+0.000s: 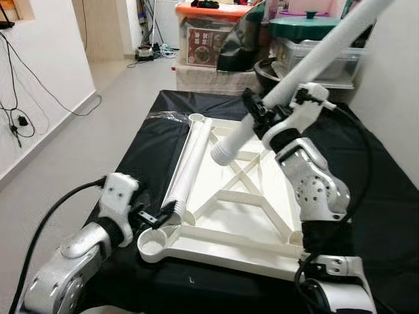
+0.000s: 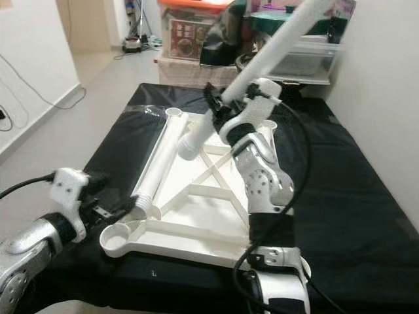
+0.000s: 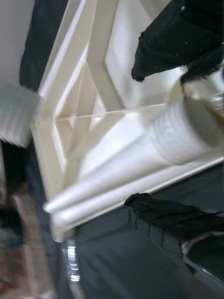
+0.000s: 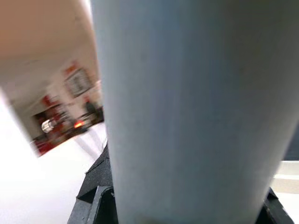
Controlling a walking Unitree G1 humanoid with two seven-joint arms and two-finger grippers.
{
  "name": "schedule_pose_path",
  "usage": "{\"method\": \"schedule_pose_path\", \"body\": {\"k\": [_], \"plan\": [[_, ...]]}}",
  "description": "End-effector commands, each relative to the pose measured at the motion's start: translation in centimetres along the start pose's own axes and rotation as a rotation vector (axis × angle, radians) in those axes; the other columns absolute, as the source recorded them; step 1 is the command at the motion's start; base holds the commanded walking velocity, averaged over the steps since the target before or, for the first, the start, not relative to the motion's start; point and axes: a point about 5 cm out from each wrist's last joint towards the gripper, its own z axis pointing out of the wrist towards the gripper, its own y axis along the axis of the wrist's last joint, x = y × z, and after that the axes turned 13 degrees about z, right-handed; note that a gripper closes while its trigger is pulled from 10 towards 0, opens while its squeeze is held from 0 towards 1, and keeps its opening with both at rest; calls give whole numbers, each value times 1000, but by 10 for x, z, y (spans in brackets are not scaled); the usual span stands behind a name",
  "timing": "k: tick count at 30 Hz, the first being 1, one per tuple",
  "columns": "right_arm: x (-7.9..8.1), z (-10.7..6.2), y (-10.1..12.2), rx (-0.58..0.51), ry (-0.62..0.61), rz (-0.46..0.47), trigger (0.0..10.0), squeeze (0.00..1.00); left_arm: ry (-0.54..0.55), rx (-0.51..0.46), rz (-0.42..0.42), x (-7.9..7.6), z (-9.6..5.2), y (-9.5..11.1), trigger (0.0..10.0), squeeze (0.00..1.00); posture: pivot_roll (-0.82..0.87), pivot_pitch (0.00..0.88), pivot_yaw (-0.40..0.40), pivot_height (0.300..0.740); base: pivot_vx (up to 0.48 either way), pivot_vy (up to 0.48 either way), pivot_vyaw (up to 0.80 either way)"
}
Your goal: Building children table
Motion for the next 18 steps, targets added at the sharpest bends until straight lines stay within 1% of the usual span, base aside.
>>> {"method": "schedule_pose_path", "body": {"k": [1, 2, 3, 4, 6, 7, 8, 10, 11, 13, 14, 15, 18], "plan": [[12, 4, 6, -11, 53, -20, 10000, 0, -30, 24, 27, -2, 0, -5, 10000, 0, 70, 0, -73, 740, 0, 0, 0], [25, 7, -1, 6, 100, -15, 10000, 0, -50, 7, 50, 1, 8, -1, 10000, 0, 64, 0, -65, 740, 0, 0, 0], [25, 7, -1, 6, 100, -15, 10000, 0, -50, 7, 50, 1, 8, -1, 10000, 0, 64, 0, -65, 740, 0, 0, 0], [36, 8, -9, 25, 148, -22, 10000, 0, -60, -5, 65, 4, 17, 1, 10000, 0, 60, 0, -61, 740, 0, 0, 0], [54, 7, -21, 57, 228, -21, 10000, 0, -64, -19, 85, 6, 29, 4, 10000, 0, 54, 0, -55, 740, 0, 0, 0], [58, 6, -24, 69, 254, -17, 10000, 0, -63, -22, 91, 7, 32, 4, 10000, 0, 54, 0, -55, 740, 0, 0, 0], [58, 6, -24, 69, 254, -17, 10000, 0, -63, -22, 91, 7, 32, 4, 10000, 0, 54, 0, -55, 740, 0, 0, 0], [68, 1, -31, 101, 315, -3, 10000, 0, -51, -39, 98, 7, 38, 7, 10000, 0, 51, 0, -53, 740, 0, 0, 0], [68, 1, -31, 101, 315, -3, 10000, 0, -51, -39, 98, 7, 38, 7, 10000, 0, 51, 0, -53, 740, 0, 0, 0], [76, -4, -38, 136, 367, -5, 10000, 0, -48, -62, 121, 6, 44, 12, 10000, 0, 47, 0, -52, 740, 0, 0, 0], [76, -4, -38, 136, 367, -5, 10000, 0, -48, -62, 121, 6, 44, 12, 10000, 0, 47, 0, -52, 740, 0, 0, 0], [78, -6, -42, 154, 384, -3, 10000, 0, -48, -78, 124, 5, 48, 15, 10000, 0, 48, 0, -53, 740, 0, 0, 0], [79, -7, -45, 167, 393, -3, 10000, 0, -50, -95, 133, 4, 52, 19, 10000, 0, 48, 0, -53, 740, 0, 0, 0]]}}
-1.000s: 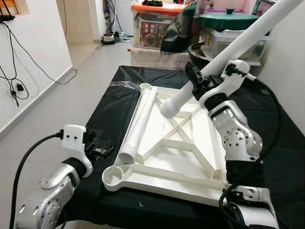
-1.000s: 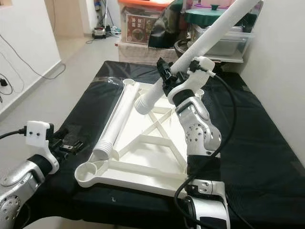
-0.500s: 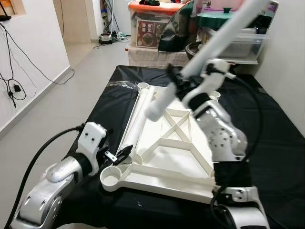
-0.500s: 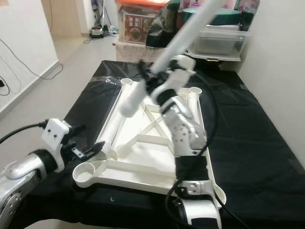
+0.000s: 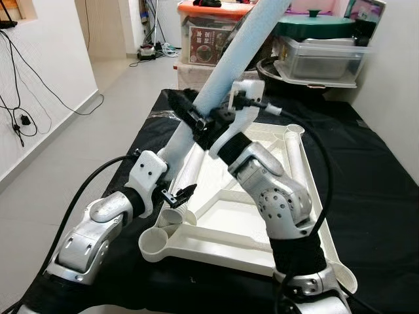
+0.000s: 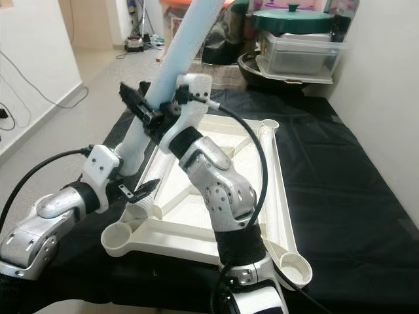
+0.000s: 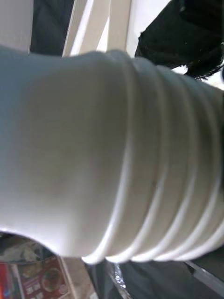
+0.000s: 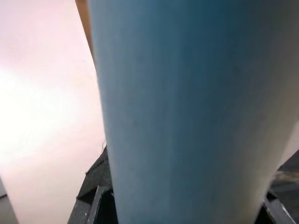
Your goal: Building children table
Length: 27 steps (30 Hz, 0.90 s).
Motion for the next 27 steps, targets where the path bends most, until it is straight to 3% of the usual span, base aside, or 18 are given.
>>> {"method": "schedule_pose_path", "body": {"k": [1, 9, 18, 20, 21, 27], "plan": [[10, 2, -9, 41, 63, 19, 10000, 0, -12, -44, 28, -3, 9, 9, 10000, 0, 49, 0, -56, 740, 0, 0, 0], [2, 2, -16, 74, 22, -1, 10000, 0, -14, -80, 74, -10, 18, 20, 10000, 0, 46, 0, -56, 740, 0, 0, 0], [-16, -1, -10, 70, -79, 8, 10000, 0, 36, -57, 41, -12, 19, 13, 10000, 0, 43, 0, -61, 740, 0, 0, 0], [-21, -1, -9, 60, -113, 53, 10000, 0, 50, -50, 31, -13, 18, 12, 10000, 0, 42, 0, -62, 740, 0, 0, 0], [-31, -2, -7, 42, -170, 173, 10000, 0, 76, -46, 15, -14, 19, 10, 10000, 0, 44, 0, -65, 740, 0, 0, 0], [-38, -4, -13, 45, -220, 281, 10000, 0, 104, -43, 2, -17, 20, 10, 10000, 0, 45, 0, -65, 740, 0, 0, 0]]}}
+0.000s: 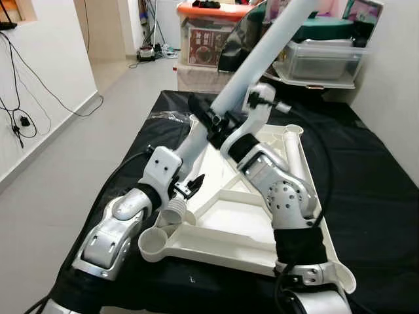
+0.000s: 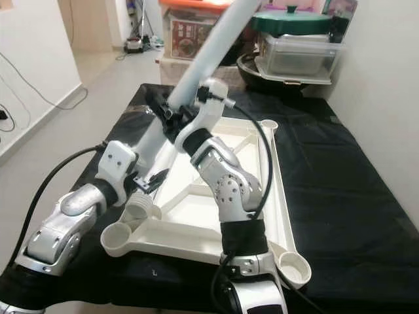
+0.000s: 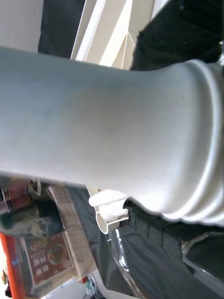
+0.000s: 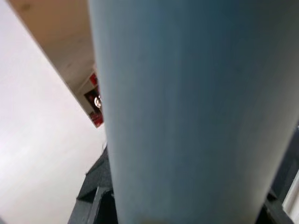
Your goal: Building children table
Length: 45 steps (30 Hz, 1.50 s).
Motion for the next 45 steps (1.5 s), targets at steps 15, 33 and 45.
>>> {"method": "schedule_pose_path", "body": {"k": [15, 33, 45], "plan": [[18, 0, -4, 6, 112, -101, 10000, 0, 15, -8, -47, -1, 2, 0, 10000, 0, 44, 0, -57, 740, 0, 0, 0], [49, -10, -20, 82, 330, -225, 10000, 0, -23, -28, 5, 7, 13, 3, 0, 0, 31, 0, -53, 740, 0, 0, 0], [49, -12, -27, 110, 347, -254, 10000, 0, -39, -62, 49, 5, 14, 9, 0, 0, 33, 0, -56, 740, 0, 0, 0]]}}
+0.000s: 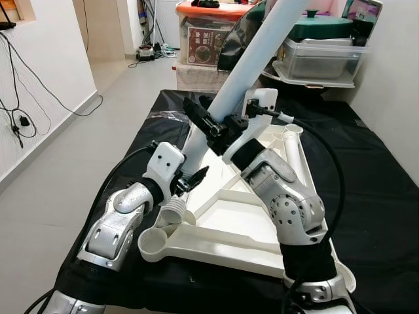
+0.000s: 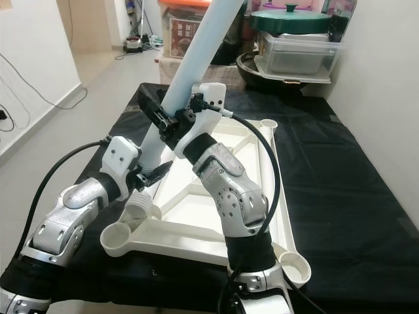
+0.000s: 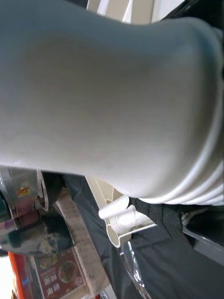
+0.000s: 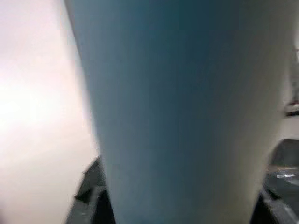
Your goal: Building children table
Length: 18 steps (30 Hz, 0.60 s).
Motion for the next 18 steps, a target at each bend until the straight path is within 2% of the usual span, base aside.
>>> {"method": "schedule_pose_path", "body": {"k": [1, 2, 3, 4, 5, 8, 9, 11, 14, 16, 18], "plan": [[21, 7, -13, 64, 123, 25, 10000, 816, -24, -22, 17, -3, 6, 9, 0, 0, 32, 0, -58, 740, 0, 0, 0], [21, 7, -13, 64, 123, 25, 10000, 816, -24, -22, 17, -3, 6, 9, 0, 0, 32, 0, -58, 740, 0, 0, 0], [20, 7, -12, 54, 126, 35, 10000, 1000, -34, -18, 16, -5, 6, 9, 8667, 0, 33, 0, -59, 740, 0, 0, 0], [20, 7, -12, 54, 126, 35, 10000, 1000, -34, -18, 16, -5, 6, 9, 8667, 0, 33, 0, -59, 740, 0, 0, 0], [19, 6, -10, 51, 127, 28, 10000, 1000, -67, -27, 5, -8, 5, 10, 10000, 0, 34, 0, -60, 740, 0, 0, 0], [18, 6, -8, 52, 136, 19, 10000, 1000, -111, -51, -14, -11, 2, 13, 10000, 0, 33, 0, -58, 740, 0, 0, 0], [18, 3, -2, 47, 185, 16, 10000, 0, -169, -73, -17, -15, -4, 15, 10000, 0, 35, 0, -59, 740, 0, 0, 0], [18, -4, 8, 42, 268, 10, 10000, 0, -259, -94, -17, -22, -14, 17, 10000, 0, 36, 0, -60, 740, 0, 0, 0], [17, -6, 12, 42, 298, 6, 10000, 0, -290, -96, -16, -24, -17, 16, 10000, 0, 36, 0, -60, 740, 0, 0, 0], [8, -14, 25, 53, 358, -22, 10000, 0, -408, -105, -30, -36, -34, 16, 10000, 0, 41, 0, -62, 740, 0, 0, 0], [6, -15, 28, 56, 370, -30, 10000, 0, -436, -107, -34, -39, -38, 16, 10000, 0, 41, 0, -62, 740, 0, 0, 0]]}}
